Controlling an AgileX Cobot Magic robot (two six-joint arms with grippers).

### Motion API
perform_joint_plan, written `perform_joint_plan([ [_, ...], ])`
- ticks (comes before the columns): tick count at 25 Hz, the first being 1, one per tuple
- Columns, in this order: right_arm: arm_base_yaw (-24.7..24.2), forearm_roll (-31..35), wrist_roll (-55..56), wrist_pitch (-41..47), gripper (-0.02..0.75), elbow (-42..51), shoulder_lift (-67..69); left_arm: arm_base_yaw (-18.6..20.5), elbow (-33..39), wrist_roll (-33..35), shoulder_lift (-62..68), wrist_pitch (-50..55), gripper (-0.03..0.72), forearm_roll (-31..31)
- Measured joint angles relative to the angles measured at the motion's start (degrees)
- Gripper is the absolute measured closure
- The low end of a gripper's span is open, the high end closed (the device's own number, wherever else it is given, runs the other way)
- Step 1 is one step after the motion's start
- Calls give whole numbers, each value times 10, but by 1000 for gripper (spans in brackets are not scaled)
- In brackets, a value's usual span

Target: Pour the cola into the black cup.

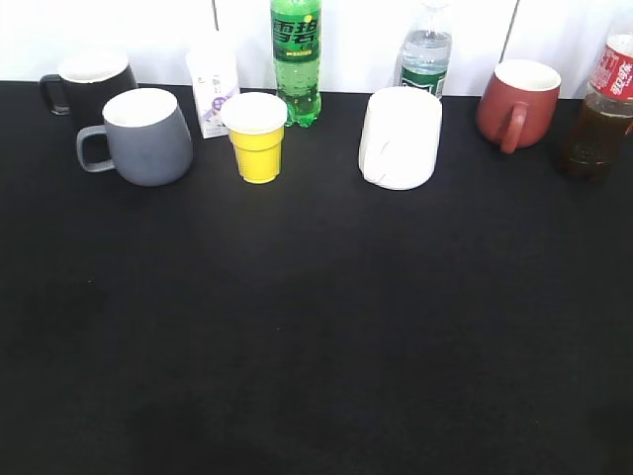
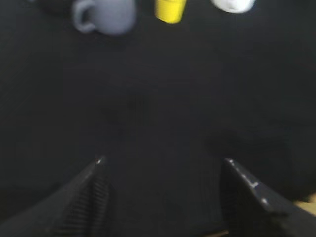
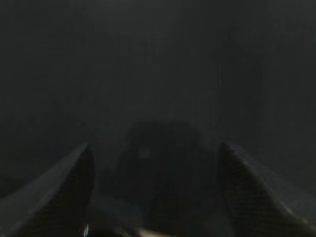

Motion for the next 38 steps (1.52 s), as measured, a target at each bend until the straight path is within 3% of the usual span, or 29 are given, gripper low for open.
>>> perform_joint_plan([
  [5,0,1,-15,-33,151,38,-2,0,63,78,-18,-55,239,-41],
  [12,0,3,-17,-59,151,48,-2,0,64,84,-18,-59,205,-42],
  [16,0,3,-17,-60,153,48,-9,5,64,84,-18,-59,243,-45],
  [18,-24,7,-17,-60,153,48,-34,80,64,84,-18,-59,282,-38],
  [19,-58,12,-17,-60,153,48,-45,138,64,84,-21,-59,300,-45],
  [20,-86,13,-17,-60,153,48,-62,225,64,84,-31,-59,325,-45],
  [22,-104,14,-17,-60,153,48,-102,303,64,84,-57,-59,348,-45],
  [23,-105,15,-17,-60,153,48,-116,319,64,84,-73,-59,358,-45],
  [31,-105,16,-17,-60,153,49,-119,322,64,85,-78,-59,378,-39],
  [38,-105,16,-17,-60,153,49,-119,322,64,85,-78,-59,447,-45],
])
